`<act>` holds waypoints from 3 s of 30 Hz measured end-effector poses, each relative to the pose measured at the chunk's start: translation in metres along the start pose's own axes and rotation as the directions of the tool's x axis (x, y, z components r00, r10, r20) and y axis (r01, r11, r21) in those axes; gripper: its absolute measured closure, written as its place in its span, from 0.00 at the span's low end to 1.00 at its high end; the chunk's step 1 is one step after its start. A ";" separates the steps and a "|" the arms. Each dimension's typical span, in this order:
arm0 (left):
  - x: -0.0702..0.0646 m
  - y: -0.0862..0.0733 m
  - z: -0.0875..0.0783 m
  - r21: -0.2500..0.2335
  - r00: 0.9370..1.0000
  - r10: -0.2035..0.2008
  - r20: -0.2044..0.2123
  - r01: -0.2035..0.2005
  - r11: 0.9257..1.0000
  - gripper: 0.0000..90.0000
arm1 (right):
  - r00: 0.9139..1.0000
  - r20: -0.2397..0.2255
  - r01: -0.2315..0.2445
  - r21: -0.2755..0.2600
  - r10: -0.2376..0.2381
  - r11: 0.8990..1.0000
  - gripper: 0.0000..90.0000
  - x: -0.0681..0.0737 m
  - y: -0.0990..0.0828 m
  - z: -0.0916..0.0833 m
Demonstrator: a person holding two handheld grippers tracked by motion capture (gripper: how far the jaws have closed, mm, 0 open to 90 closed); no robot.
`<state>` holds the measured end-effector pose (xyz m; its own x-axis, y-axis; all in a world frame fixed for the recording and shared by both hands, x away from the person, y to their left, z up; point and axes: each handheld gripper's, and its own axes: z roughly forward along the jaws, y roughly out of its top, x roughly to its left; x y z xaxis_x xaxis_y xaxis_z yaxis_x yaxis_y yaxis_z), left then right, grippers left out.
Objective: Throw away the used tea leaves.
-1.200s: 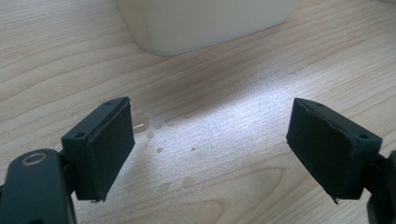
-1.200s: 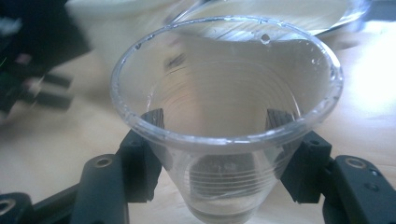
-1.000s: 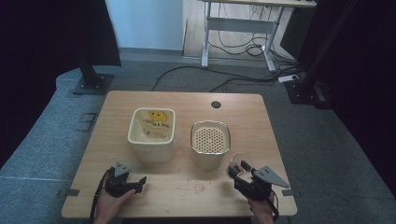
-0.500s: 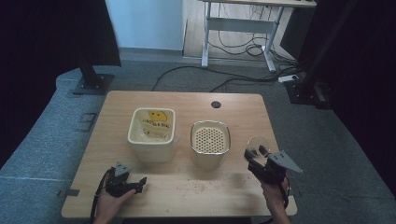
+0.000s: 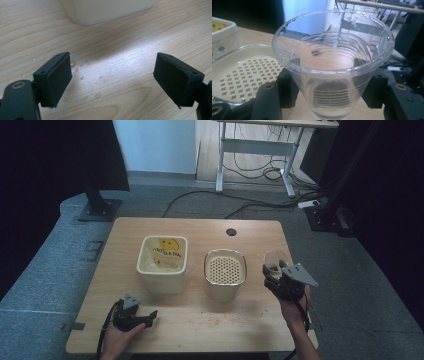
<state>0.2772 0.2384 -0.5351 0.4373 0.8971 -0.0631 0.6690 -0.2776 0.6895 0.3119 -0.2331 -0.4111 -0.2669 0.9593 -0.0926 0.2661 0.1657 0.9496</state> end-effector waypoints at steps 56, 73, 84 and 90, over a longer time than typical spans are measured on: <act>0.003 -0.002 0.003 0.032 1.000 0.006 0.008 -0.006 0.999 0.17 | 0.523 0.099 0.785 0.332 -0.847 0.523 0.45 0.091 0.037 0.061; 0.004 -0.002 0.003 0.036 1.000 0.003 0.009 -0.003 0.999 0.17 | -0.049 0.122 0.891 0.455 -0.991 0.012 0.46 0.115 0.024 0.075; 0.004 -0.003 0.004 0.042 1.000 0.003 0.010 -0.003 0.999 0.17 | -0.216 0.103 0.865 0.481 -0.971 -0.142 0.46 0.122 0.018 0.078; 0.004 -0.003 0.004 0.043 1.000 0.002 0.010 -0.003 0.999 0.17 | -0.277 0.100 0.850 0.488 -0.956 -0.195 0.46 0.126 0.015 0.081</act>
<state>0.2796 0.2417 -0.5399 0.4449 0.8929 -0.0686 0.6928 -0.2946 0.6582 0.3575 -0.0917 -0.4331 -0.0874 -0.4011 -0.9118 0.1735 0.8952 -0.4104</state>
